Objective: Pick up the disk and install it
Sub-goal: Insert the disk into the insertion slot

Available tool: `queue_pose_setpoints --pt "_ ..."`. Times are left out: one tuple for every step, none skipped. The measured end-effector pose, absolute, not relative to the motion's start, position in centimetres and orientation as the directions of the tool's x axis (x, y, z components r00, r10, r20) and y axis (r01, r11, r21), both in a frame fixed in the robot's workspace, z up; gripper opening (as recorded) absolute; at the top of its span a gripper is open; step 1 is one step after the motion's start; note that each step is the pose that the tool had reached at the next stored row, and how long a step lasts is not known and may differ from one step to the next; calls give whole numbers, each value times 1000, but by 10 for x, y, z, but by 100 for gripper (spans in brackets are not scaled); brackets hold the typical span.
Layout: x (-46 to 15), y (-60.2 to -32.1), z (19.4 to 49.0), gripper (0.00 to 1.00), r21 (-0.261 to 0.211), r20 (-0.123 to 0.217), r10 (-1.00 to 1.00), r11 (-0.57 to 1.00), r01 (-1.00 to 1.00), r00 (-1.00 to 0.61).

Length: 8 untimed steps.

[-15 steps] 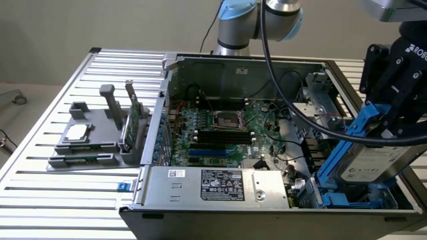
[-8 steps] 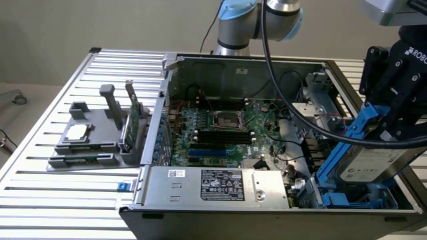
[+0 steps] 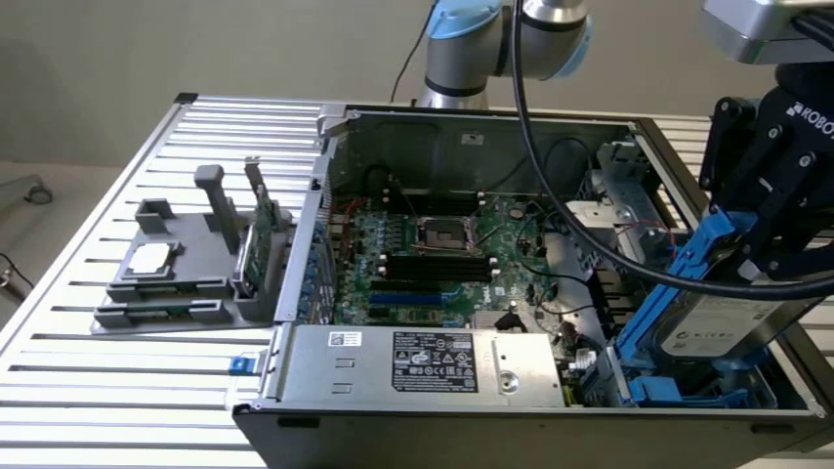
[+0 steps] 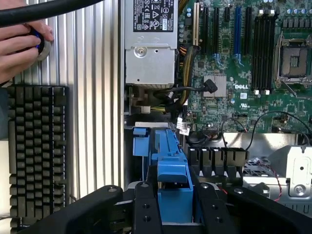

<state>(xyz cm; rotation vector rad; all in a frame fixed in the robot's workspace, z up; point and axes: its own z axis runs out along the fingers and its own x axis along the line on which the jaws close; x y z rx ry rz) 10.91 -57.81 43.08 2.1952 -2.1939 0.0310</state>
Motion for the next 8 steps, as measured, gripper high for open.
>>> queue_pose_setpoints --pt "109 -578 430 32 14 40 -999 0 -1000 1" --pt "109 -578 429 32 14 40 -999 0 -1000 1" --pt "109 -579 429 32 15 40 -999 0 -1000 1" --pt "110 -579 428 32 16 39 -999 0 -1000 1" --pt "110 -579 427 32 16 38 -999 0 -1000 1" --pt "110 -579 426 32 16 37 -999 0 -1000 1" --pt "110 -579 426 32 16 36 -999 0 -1000 1" --pt "110 -579 425 32 17 34 -999 0 -1000 1"
